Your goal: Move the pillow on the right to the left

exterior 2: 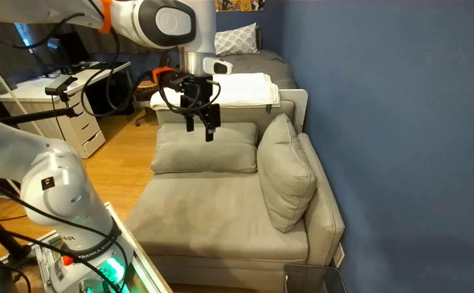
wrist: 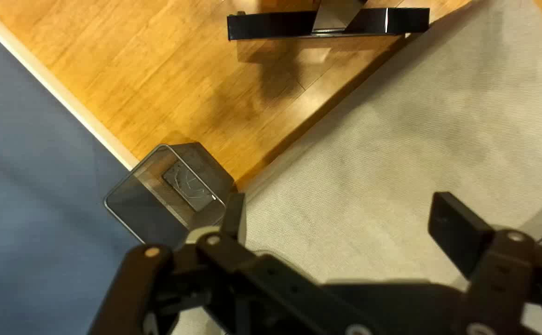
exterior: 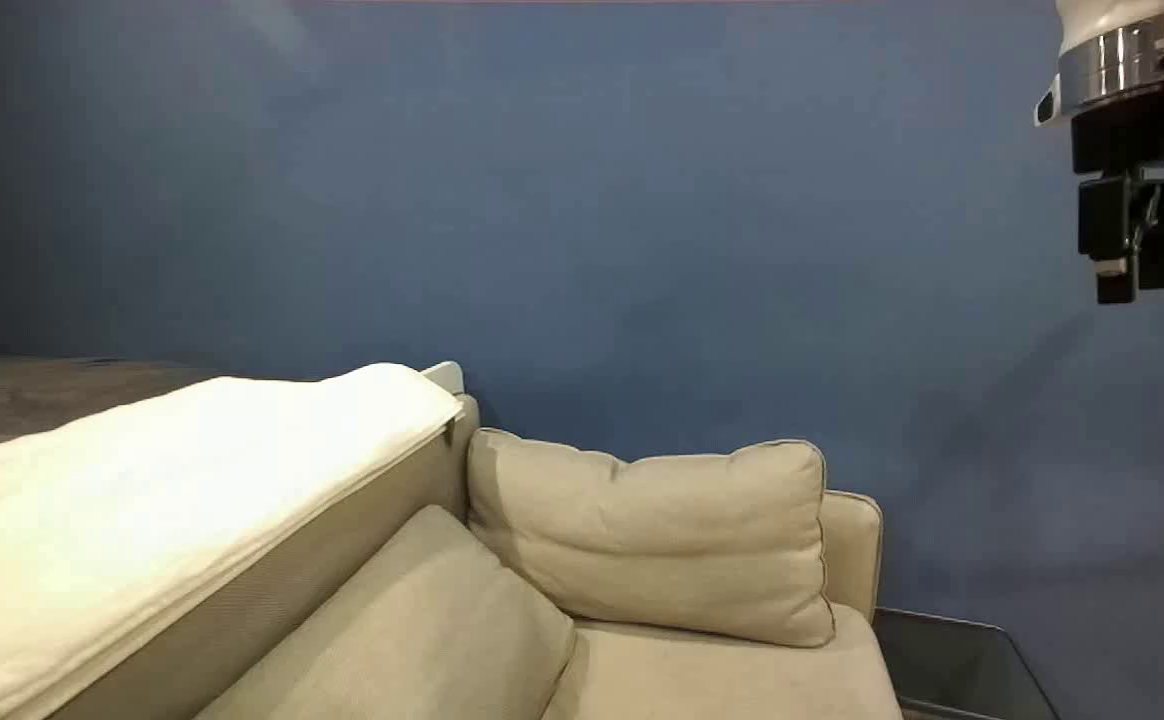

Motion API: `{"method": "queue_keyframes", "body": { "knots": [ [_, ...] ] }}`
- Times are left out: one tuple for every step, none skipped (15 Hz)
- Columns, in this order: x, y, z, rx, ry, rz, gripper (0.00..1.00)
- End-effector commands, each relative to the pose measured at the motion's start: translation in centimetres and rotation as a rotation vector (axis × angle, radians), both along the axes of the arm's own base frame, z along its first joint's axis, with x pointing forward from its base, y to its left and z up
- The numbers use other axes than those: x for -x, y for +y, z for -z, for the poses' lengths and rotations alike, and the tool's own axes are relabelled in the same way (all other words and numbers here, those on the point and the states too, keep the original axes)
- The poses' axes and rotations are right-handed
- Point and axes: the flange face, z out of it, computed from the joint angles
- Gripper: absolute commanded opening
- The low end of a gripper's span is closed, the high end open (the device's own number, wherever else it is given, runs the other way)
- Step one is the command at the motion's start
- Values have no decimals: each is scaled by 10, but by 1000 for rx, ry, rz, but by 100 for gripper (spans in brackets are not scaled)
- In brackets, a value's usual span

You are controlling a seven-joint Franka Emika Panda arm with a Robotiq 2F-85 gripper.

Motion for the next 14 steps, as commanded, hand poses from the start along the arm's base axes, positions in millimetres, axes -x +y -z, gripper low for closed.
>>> {"method": "queue_keyframes", "body": {
  "knots": [
    [0, 0, 0, 0, 1, 0, 100],
    [0, 0, 0, 0, 1, 0, 100],
    [0, 0, 0, 0, 1, 0, 100],
    [0, 0, 0, 0, 1, 0, 100],
    [0, 0, 0, 0, 1, 0, 100],
    [0, 0, 0, 0, 1, 0, 100],
    [0, 0, 0, 0, 1, 0, 100],
    [0, 0, 0, 0, 1, 0, 100],
    [0, 0, 0, 0, 1, 0, 100],
    [-9, -1, -1, -2, -10, -19, 100],
    [-19, -1, -1, 6, -24, -50, 100],
    [-31, -2, 1, 14, -35, -88, 100],
    [-42, -3, 2, 4, -59, -125, 100],
    [-56, -6, 4, -1, -86, -177, 100]
  ]
}}
